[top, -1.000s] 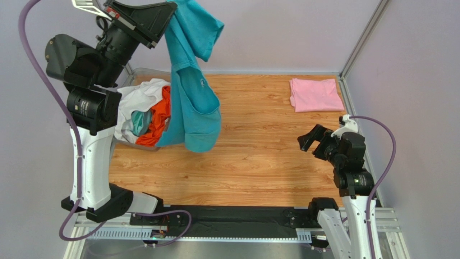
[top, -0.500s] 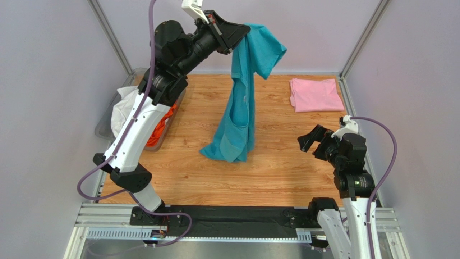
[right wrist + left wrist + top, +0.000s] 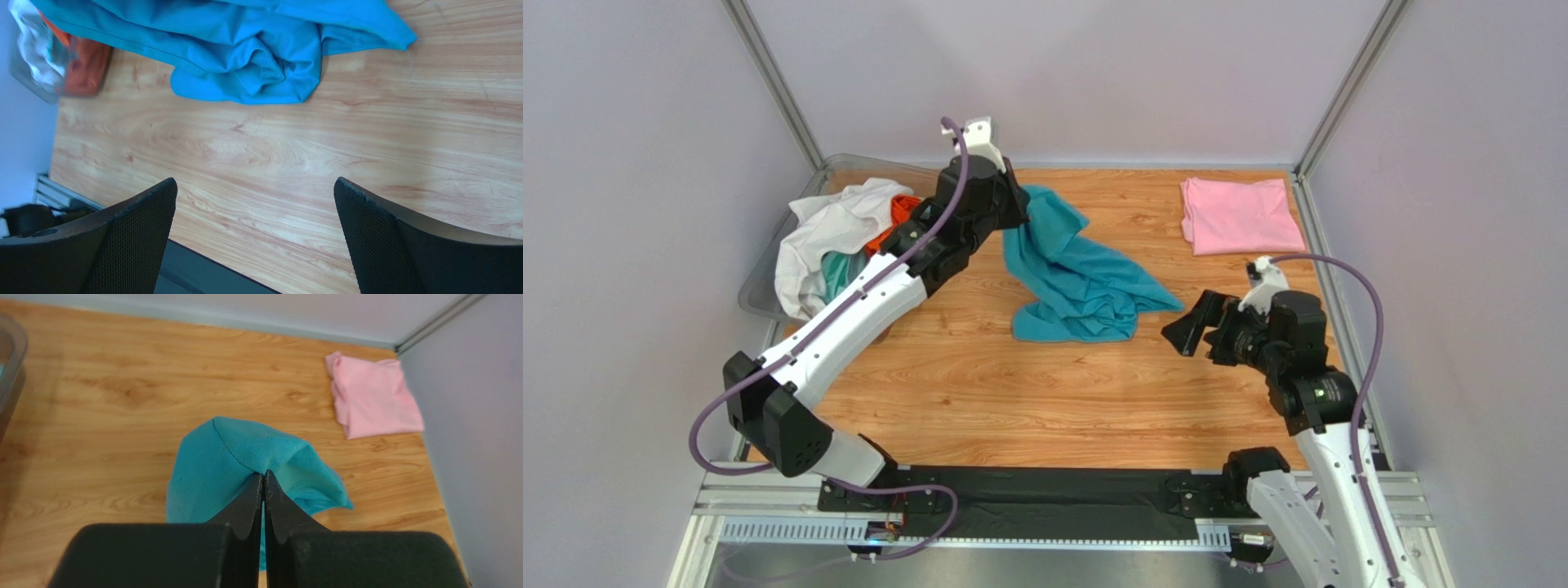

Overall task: Fold and stack the t-shirts
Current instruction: Move the tshirt to the center of the board, then flatten the tshirt out

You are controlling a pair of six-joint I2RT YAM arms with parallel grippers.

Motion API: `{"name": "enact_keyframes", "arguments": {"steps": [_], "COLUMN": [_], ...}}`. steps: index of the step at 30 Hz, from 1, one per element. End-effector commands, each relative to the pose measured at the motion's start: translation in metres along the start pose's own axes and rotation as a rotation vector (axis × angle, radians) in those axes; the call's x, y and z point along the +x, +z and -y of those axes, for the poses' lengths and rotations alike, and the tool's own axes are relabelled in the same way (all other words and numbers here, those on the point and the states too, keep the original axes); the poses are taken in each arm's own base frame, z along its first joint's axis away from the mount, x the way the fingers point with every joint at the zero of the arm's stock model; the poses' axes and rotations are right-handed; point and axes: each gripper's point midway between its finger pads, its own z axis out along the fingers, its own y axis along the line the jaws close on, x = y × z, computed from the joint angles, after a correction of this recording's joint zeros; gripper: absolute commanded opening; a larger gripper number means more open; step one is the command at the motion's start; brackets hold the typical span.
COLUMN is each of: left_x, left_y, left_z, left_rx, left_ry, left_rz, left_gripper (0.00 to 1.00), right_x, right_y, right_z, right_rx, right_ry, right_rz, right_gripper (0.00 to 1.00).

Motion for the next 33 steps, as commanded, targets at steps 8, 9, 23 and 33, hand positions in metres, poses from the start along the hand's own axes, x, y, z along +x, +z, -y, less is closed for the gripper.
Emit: {"name": "enact_keyframes", "arguments": {"steps": [8, 9, 23, 33], "left_x": [0.100, 0.105, 0.116, 0.120], "left_y": [-0.010, -0.013, -0.019, -0.019], "left_z": [-0.131, -0.136, -0.157, -0.165], "left_rx": [-0.324, -0.335, -0.372, -0.385], "left_ry": [-0.140, -0.139, -0.144, -0.155], "left_rz": [-0.184, -0.193, -0.220, -0.236], "left_gripper": [0.00, 0.00, 0.00, 0.00], "right_x": [0.054, 0.046, 0.055, 0.059], "right_y": [0.078, 0.086, 0.210, 0.227], "right_z": [-0.042, -0.047, -0.023, -0.025], "right_rx": [-0.020, -0.019, 0.101, 0.080], "right_ry": [-0.197, -0.221, -0.456, -0.438], "right_rz": [-0.257, -0.248, -0.378, -0.366], "right_gripper": [0.97, 0.97, 0.70, 0.47]}}
